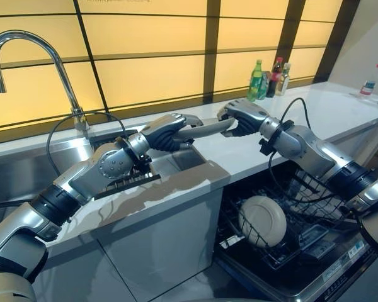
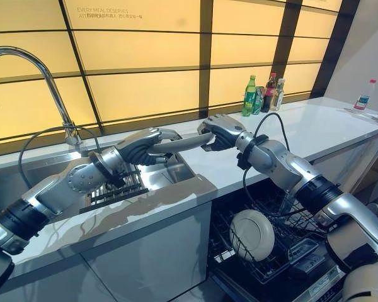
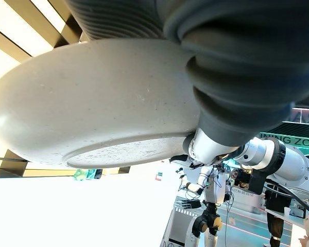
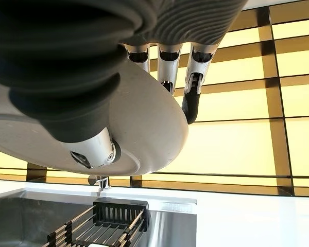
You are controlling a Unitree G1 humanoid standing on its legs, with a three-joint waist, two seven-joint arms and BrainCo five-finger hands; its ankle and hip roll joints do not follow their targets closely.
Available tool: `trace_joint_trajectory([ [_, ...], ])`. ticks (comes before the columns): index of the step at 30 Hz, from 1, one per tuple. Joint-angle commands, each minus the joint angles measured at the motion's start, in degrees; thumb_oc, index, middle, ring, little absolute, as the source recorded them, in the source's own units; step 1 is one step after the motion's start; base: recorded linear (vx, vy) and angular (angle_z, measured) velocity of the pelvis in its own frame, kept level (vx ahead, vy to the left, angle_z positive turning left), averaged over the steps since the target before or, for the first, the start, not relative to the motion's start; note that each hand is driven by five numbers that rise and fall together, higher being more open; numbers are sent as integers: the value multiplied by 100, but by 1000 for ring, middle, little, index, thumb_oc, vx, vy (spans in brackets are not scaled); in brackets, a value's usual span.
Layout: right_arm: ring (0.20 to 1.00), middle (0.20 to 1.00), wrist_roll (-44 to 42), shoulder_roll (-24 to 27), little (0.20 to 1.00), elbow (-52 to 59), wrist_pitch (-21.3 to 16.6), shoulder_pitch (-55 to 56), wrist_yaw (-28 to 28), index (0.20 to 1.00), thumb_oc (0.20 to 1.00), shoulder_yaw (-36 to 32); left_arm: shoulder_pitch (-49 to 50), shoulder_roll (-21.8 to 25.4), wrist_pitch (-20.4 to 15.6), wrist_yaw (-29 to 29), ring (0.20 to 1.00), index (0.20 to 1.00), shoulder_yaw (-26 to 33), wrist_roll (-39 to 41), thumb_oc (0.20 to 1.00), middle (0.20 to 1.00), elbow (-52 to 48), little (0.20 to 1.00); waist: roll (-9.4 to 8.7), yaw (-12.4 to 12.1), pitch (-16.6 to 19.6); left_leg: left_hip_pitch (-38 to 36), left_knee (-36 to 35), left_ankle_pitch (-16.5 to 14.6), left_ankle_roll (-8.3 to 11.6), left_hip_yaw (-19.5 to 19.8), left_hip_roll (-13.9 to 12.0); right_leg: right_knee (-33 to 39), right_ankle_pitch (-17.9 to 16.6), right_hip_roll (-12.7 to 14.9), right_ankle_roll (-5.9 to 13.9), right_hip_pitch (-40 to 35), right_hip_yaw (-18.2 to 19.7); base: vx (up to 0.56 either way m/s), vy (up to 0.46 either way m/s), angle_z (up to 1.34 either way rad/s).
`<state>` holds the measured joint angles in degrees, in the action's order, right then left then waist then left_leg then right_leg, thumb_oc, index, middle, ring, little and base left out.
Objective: Pick up plates and place into dishwasher.
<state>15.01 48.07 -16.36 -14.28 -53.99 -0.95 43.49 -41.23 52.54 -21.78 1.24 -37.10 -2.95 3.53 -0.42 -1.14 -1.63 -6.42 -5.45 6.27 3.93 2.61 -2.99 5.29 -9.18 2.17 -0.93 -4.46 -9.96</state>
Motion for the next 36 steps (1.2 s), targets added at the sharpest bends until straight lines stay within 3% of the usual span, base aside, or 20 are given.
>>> trace_joint_trajectory([
  [1, 200, 200, -15, 127, 200, -378, 298, -860, -55, 200, 200, 304, -605, -178, -255, -204, 200, 200, 254, 441, 200, 200, -204, 200, -96, -263, -91, -290, 45, -703, -325, -124, 471, -29, 665, 190, 683, -487, 129, 0, 0, 0],
  [6, 200, 200, -102, 136, 200, -364, 265, -803, -143, 200, 200, 225, -567, -164, -169, -217, 200, 200, 294, 384, 200, 200, -227, 200, -99, -261, -79, -297, 45, -710, -329, -117, 471, -29, 665, 191, 689, -492, 136, 0, 0, 0],
  [8, 200, 200, -129, 121, 200, -358, 261, -765, -184, 200, 200, 170, -536, -175, -102, -166, 595, 595, 310, 382, 595, 595, -196, 595, -100, -257, -82, -303, 45, -710, -331, -117, 473, -29, 661, 190, 684, -495, 142, 0, 0, 0],
  [9, 200, 200, -187, 115, 200, -381, 226, -760, -213, 200, 200, 140, -514, -126, -3, -117, 1000, 1000, 331, 427, 1000, 1000, -206, 1000, -99, -255, -86, -306, 45, -708, -328, -108, 478, -29, 656, 186, 679, -496, 156, 0, 0, 0],
  [13, 200, 200, -272, 132, 200, -335, 249, -679, -267, 200, 200, 34, -544, -110, -45, -150, 1000, 1000, 310, 397, 1000, 1000, -27, 1000, -91, -228, -77, -311, 45, -711, -337, -117, 478, -29, 651, 183, 696, -491, 176, 0, 0, 0],
  [26, 200, 200, -367, 497, 200, -288, 104, -207, -333, 200, 200, -429, -241, 195, 319, -313, 1000, 1000, 617, 7, 1000, 1000, 358, 1000, -90, -135, -87, -306, 45, -713, -332, -218, 445, -29, 637, 162, 707, -458, 252, 0, 0, 0],
  [36, 200, 200, -278, 983, 200, -175, -126, 309, -336, 200, 200, -921, 233, 515, 384, -925, 1000, 1000, 1211, 0, 1000, 1000, 955, 1000, -95, -24, -99, -322, 45, -716, -324, -325, 426, -29, 626, 133, 710, -440, 327, -6, 8, -6],
])
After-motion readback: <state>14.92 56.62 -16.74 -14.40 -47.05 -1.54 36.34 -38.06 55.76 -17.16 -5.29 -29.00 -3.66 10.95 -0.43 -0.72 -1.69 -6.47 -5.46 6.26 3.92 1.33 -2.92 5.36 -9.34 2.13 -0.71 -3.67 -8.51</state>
